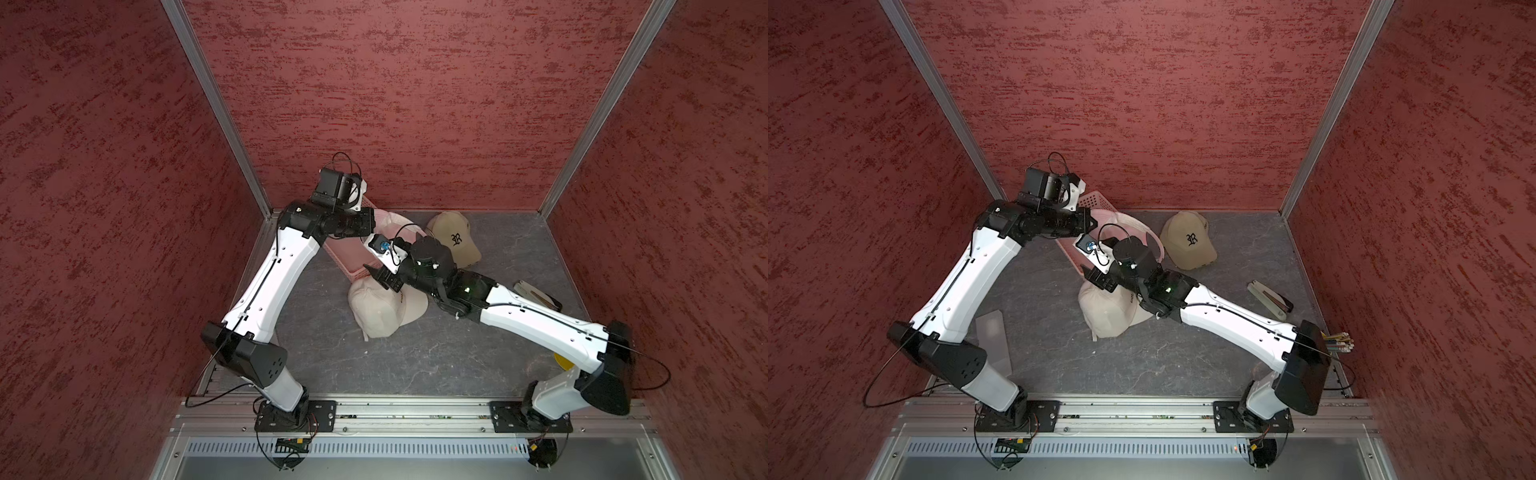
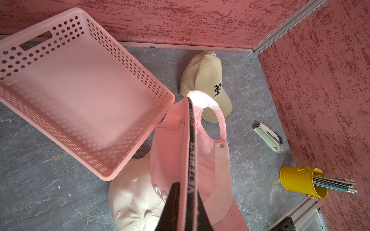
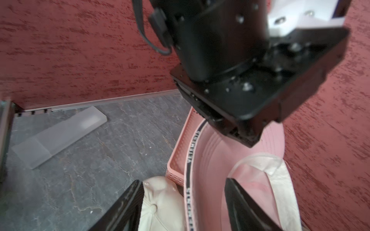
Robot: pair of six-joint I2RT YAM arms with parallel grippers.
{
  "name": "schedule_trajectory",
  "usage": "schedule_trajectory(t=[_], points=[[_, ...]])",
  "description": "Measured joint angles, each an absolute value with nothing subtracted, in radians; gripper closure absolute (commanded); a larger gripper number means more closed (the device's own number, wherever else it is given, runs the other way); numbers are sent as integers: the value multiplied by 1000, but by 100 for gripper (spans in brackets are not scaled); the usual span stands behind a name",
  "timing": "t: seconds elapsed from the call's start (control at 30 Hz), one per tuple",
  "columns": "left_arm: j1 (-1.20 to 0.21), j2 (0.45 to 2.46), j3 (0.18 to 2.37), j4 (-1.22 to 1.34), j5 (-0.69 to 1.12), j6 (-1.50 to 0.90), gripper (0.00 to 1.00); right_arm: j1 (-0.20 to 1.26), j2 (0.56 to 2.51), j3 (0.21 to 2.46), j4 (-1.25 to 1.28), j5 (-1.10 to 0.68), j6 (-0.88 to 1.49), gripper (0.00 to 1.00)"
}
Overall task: Turn the baseball cap inside out
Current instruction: Place the baseball cap at the center of the board.
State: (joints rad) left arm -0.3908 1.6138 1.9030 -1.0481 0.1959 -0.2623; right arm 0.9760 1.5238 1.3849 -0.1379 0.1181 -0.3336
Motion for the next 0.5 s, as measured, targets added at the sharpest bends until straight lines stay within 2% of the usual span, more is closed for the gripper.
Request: schedule_trajectory(t=[0.1,0.13,0.23,0.33,0.5], points=[[-402,1614,1904,-1048,192,-262,100,970,1540,1402,-152,150,-357,68],[-406,1614,1904,-1048,190,-263,97,965,1548,1414,-154,159,-355,77],[-410,1612,1897,-1032,179,-272,79,960,1556,1433,-167,170,-355,91],[-405,1601,1861,-994,178,-284,55,938,1556,1437,-181,149,-312,97],[-385,1583,1827,-928,204,-292,42,807,1538,1410,-210,30,-164,100]])
